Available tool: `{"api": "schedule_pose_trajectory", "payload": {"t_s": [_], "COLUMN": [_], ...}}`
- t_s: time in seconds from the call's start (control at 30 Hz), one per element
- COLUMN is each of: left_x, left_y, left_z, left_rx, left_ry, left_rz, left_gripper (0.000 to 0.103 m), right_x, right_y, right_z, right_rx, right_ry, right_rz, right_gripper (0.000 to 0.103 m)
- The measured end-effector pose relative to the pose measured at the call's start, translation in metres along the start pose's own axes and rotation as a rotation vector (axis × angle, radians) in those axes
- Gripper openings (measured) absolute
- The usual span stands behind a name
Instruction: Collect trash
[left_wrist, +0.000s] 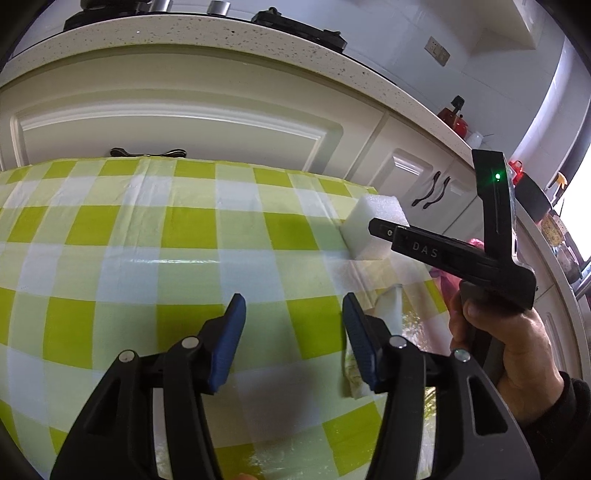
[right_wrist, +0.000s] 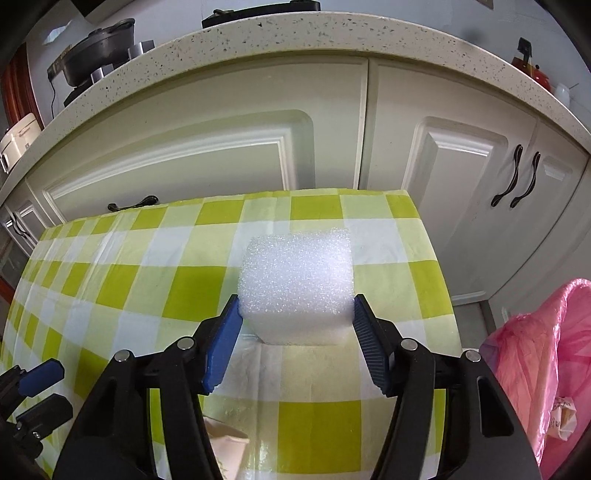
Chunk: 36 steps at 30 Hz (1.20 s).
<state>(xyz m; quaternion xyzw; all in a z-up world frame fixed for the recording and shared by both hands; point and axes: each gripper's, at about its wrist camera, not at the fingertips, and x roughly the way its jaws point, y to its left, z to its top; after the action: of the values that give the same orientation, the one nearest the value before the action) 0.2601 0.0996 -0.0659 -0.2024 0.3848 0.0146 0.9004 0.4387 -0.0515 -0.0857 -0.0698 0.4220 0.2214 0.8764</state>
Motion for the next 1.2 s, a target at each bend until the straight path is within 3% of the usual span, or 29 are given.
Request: {"api": "schedule_pose_trajectory", "payload": {"t_s": [0.23,0.4,0.73,0.8,0.87,1.1,1.2], "left_x": [0.006,0.016,0.042,0.048,0.054,0.049,0.040], "left_y": [-0.023,-0.043,-0.065,-0.066,-0.070,-0.084,-0.087], "left_z": [-0.009,-0.022,-0.039,-0.040,-0.043,-0.045,-0.043], "left_rx": [0.030,0.048,0.083,0.088,0.105,0.182,0.193], "left_ry": [0.035,0.084,0.158,0.175,0.190,0.182,0.157], "left_rz": [-0.062,-0.118,-0.113,-0.100,-0.076,-0.029,0.001], "left_gripper": [0.065,0.065,0.063,0.055,0.038,0.035,0.026], "right_x": [-0.033,-0.072,-0.139,-0.149,-0.158,-0.172,-0.177], "right_y": [-0.019,-0.030,-0.040,-0.042,-0.045,-0.058,-0.061], "right_z": [-0.012,-0.026,-0.069,-0.079,-0.088,-0.113,-0.119], "right_rx": [0.021,0.033,0.036,0.037,0.045,0.079,0.092], "right_ry": [-0.048,-0.089,-0.139,-0.142,-0.145,-0.136,-0.139], "right_rz": [-0.019,-0.012,0.011,0.012,0.017,0.025,0.028], "right_gripper": [0.058,0.058,0.058,0.058,0.058,0.058,0.058]}}
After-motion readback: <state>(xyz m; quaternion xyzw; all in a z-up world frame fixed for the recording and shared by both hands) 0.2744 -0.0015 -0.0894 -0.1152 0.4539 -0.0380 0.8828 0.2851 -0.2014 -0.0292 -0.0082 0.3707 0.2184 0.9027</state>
